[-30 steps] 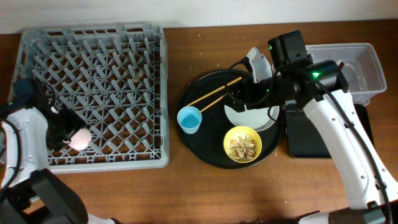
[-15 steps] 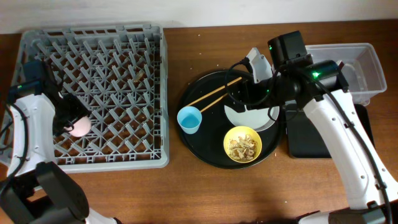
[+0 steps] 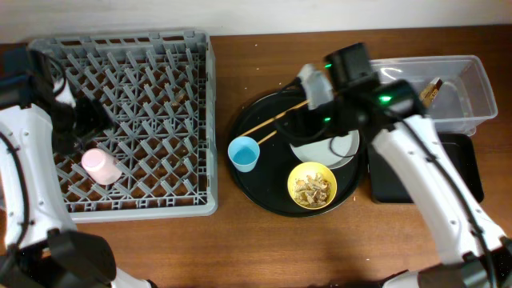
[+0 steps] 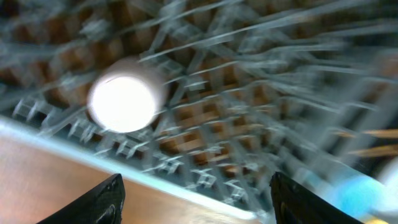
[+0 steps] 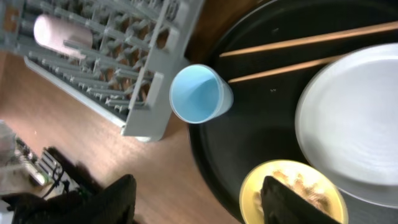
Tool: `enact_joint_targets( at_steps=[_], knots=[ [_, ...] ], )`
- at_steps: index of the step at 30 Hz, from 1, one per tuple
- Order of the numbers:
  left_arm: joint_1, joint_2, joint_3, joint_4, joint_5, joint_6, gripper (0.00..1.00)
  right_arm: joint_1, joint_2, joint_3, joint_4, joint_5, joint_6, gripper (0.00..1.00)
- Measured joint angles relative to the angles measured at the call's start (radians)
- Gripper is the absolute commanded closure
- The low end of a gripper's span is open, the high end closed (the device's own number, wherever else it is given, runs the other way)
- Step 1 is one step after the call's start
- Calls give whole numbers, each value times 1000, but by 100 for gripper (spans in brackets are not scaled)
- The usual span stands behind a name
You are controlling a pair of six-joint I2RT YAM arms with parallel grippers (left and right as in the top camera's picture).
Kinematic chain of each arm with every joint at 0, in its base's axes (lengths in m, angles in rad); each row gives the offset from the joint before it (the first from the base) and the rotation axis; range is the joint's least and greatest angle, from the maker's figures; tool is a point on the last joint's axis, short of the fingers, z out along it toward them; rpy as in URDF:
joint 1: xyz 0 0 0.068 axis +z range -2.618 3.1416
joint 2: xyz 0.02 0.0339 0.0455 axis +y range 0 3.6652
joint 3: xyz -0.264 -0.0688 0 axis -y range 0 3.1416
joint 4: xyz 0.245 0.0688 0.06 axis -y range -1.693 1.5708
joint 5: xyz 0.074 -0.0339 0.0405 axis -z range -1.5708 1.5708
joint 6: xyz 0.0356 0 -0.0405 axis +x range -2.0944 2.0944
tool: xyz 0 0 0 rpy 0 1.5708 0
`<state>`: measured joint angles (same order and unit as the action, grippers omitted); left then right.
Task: Sort waste into correct bins and load items into the dishwasher rack
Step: 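Grasp the blue cup with the right gripper and lift it toward the left gripper, then hand the blue cup from the right gripper to the left gripper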
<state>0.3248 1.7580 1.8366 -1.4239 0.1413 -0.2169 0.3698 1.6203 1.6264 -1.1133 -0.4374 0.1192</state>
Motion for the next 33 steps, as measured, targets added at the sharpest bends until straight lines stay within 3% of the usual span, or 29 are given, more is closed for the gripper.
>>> enact_joint_targets(
  at_steps=[2, 6, 7, 9, 10, 16, 18, 22, 25, 27, 30, 33],
  knots=[
    [-50, -45, 66, -24, 96, 76, 4, 88, 68, -18, 63, 78, 3, 47],
    [-111, -171, 85, -63, 226, 132, 1, 183, 264, -43, 192, 223, 48, 52],
    [-110, -191, 86, -76, 280, 140, 1, 183, 309, -47, 215, 243, 58, 57],
    [-110, -195, 86, -78, 369, 154, 1, 180, 374, -47, 267, 261, 67, 93],
    [-110, -193, 86, -74, 452, 172, 1, 181, 406, -47, 278, 265, 70, 96],
    [-110, -193, 86, -42, 766, 211, 1, 140, 350, -16, 119, 226, 50, 96],
    [-110, -193, 86, -27, 898, 231, 1, 63, 207, 56, 114, 51, -28, 96],
    [-111, -193, 86, -24, 1125, 274, 1, -51, -33, 119, 289, -487, -213, 96],
    [-134, -193, 86, -42, 1194, 290, 3, -26, -26, 123, 380, -731, -266, 96],
    [-208, -193, 86, -45, 1216, 300, 6, -3, 5, 120, 413, -791, -279, 96],
    [-317, -193, 86, -29, 1229, 306, 22, 34, 15, 116, 473, -827, -285, 96],
    [-379, -193, 86, -31, 1237, 312, 23, 40, 15, 116, 579, -863, -252, 96]
  ],
)
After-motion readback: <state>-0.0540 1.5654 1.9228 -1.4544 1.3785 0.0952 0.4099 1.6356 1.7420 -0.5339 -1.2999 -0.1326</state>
